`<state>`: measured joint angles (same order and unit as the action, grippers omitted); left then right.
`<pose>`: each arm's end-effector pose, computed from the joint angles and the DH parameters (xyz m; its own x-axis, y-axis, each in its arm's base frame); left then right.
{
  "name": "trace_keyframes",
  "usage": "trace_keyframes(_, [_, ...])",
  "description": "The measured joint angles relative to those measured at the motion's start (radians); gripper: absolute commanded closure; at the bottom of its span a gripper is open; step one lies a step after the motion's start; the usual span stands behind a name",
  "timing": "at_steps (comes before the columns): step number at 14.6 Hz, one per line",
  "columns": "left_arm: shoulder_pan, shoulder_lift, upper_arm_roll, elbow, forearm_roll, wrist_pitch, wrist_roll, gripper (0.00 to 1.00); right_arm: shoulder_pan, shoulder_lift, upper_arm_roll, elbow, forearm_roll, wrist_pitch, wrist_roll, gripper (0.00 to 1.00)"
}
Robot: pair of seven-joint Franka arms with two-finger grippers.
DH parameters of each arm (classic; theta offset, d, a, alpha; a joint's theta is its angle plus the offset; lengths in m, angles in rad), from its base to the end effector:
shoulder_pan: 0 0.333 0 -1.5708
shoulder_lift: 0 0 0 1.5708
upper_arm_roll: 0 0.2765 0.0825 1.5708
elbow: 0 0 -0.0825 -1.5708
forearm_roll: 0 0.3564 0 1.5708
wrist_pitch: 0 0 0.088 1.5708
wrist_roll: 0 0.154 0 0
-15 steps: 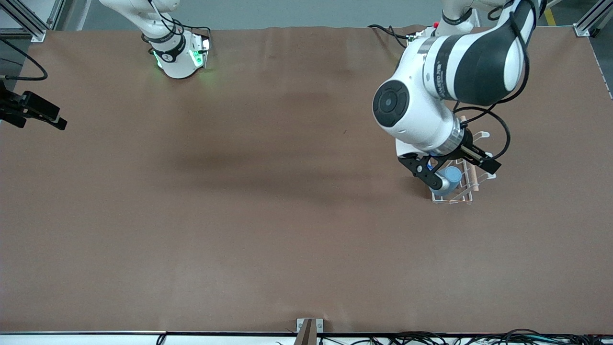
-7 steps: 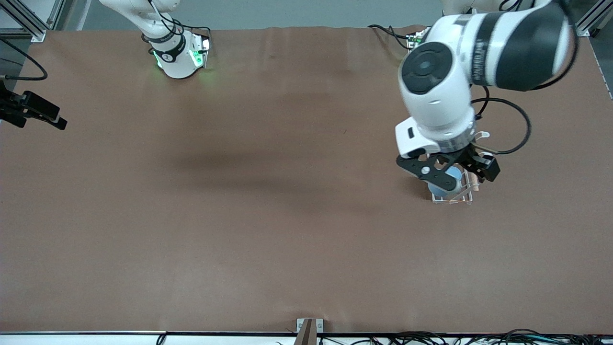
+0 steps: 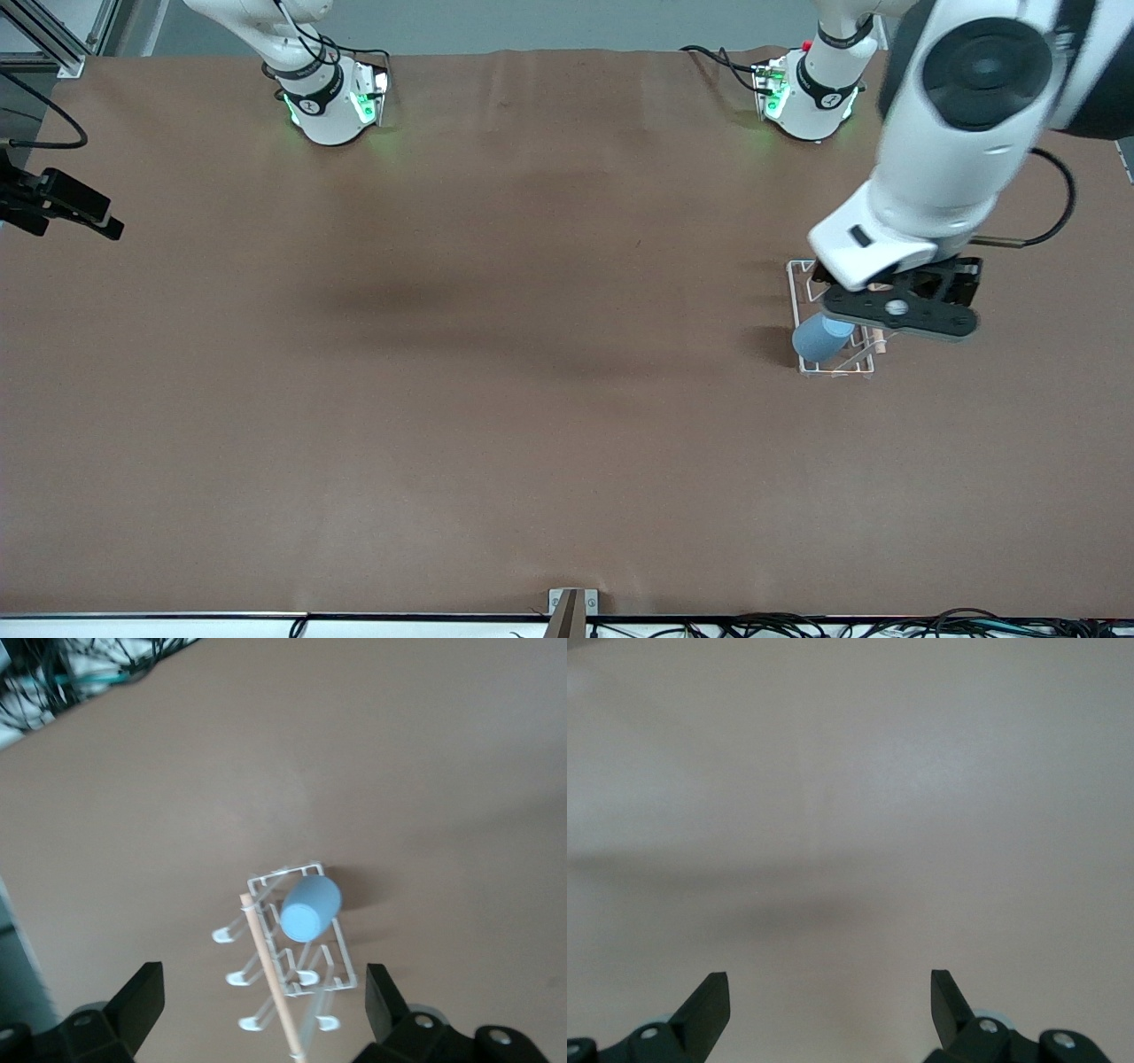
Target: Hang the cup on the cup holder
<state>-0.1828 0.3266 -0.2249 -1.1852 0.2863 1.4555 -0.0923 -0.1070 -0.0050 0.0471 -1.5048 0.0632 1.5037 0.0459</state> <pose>0.5720 -0.1746 0.5205 0.9616 -0.2731 -0.0264 -0.2722 -0.9377 -0.2158 0.5190 -0.0210 0.5641 0.9949 -0.1013 0.0011 -0.1010 -0.9929 -0.0629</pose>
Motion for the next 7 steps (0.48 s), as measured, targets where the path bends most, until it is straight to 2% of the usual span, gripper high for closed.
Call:
trace_keyframes(3, [0.112, -0.054, 0.015, -0.012, -0.127, 0.000, -0.008, 0.00, 0.000, 0.000, 0.000, 0.000, 0.000, -0.001, 0.000, 0.00])
trace_keyframes(7, [0.129, -0.145, 0.086, -0.104, -0.201, 0.004, -0.021, 0.00, 0.000, 0.000, 0.000, 0.000, 0.001, -0.001, 0.000, 0.00])
